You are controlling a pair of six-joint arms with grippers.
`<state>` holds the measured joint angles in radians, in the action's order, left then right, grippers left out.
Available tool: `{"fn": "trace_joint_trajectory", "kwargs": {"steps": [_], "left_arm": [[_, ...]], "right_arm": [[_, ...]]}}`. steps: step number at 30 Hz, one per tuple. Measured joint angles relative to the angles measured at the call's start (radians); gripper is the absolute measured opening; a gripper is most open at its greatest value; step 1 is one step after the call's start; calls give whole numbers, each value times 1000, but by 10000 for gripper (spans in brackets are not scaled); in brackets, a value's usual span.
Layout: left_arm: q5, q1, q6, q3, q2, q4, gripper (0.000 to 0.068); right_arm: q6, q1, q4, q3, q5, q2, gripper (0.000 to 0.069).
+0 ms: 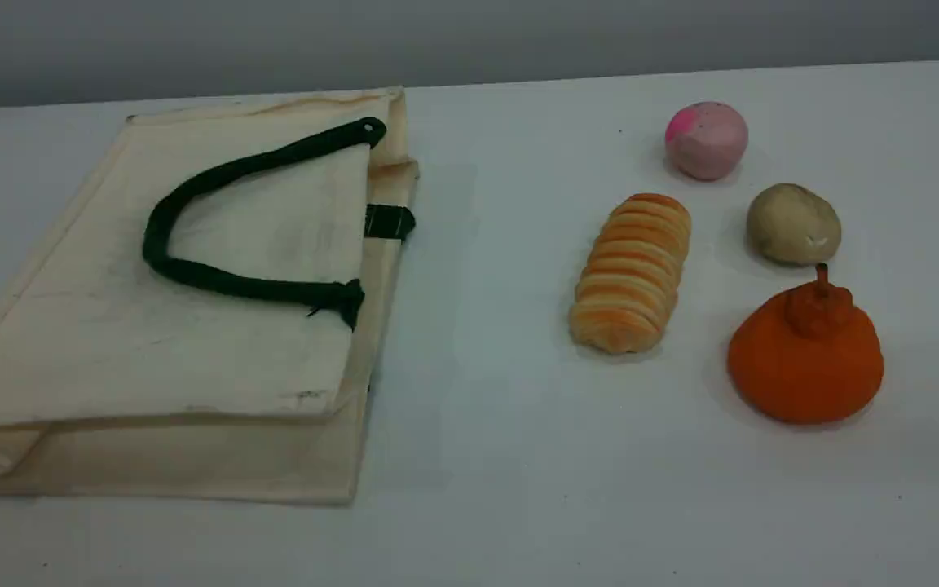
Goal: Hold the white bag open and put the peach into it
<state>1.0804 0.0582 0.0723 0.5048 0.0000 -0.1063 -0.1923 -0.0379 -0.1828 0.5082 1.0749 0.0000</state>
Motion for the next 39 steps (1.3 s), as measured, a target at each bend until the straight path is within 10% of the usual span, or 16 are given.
{"fn": "trace_joint_trajectory", "kwargs": {"steps": [16, 39], "left_arm": [[-12, -1, 1, 13, 62, 0, 30], [-312, -1, 82, 253, 736, 2, 120]], "right_arm": [[0, -2, -8, 24, -25, 6, 120], [-1, -3, -82, 239, -279, 571, 211]]}}
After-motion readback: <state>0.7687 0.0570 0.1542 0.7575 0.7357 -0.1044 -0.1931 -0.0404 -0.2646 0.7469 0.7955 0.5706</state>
